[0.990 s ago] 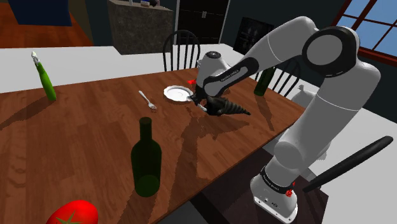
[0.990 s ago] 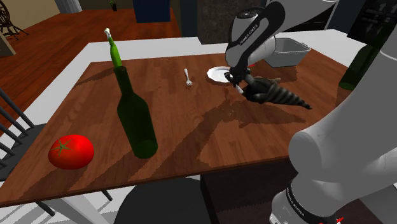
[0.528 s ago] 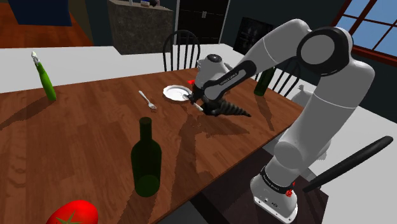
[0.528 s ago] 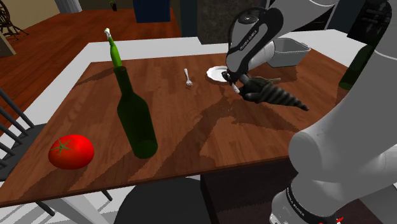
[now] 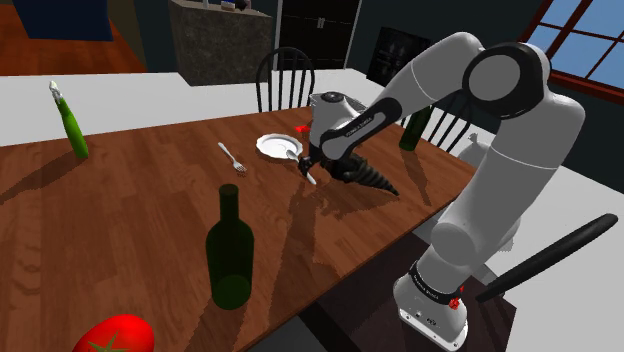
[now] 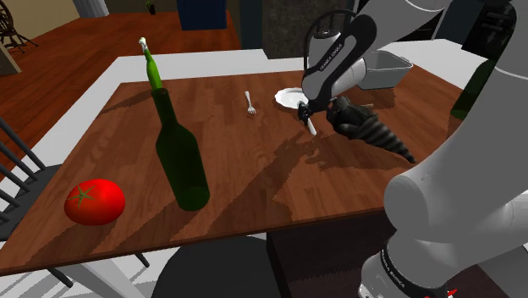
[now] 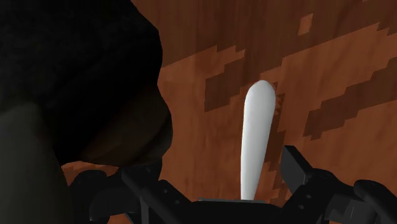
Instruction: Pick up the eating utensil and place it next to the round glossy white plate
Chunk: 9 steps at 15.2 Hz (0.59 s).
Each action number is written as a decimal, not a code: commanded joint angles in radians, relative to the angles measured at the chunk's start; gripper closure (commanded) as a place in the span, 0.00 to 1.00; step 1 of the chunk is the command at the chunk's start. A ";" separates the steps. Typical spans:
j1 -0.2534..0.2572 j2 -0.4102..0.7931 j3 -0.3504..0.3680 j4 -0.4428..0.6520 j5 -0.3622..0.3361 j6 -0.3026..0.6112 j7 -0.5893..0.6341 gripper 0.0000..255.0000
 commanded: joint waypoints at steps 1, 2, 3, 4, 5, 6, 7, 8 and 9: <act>-0.001 -0.011 0.003 0.001 0.016 -0.034 -0.010 0.00; -0.001 -0.043 0.011 0.000 0.040 -0.062 -0.027 0.00; 0.000 -0.074 0.017 0.000 0.062 -0.092 -0.042 0.00; 0.002 -0.104 0.022 0.002 0.083 -0.122 -0.057 0.00; 0.004 -0.127 0.025 0.005 0.099 -0.146 -0.067 0.00; 0.005 -0.127 0.024 0.005 0.099 -0.146 -0.067 0.00; 0.005 -0.127 0.024 0.005 0.099 -0.146 -0.067 0.00; 0.005 -0.127 0.024 0.005 0.099 -0.146 -0.068 0.00; 0.005 -0.127 0.024 0.005 0.099 -0.146 -0.067 0.00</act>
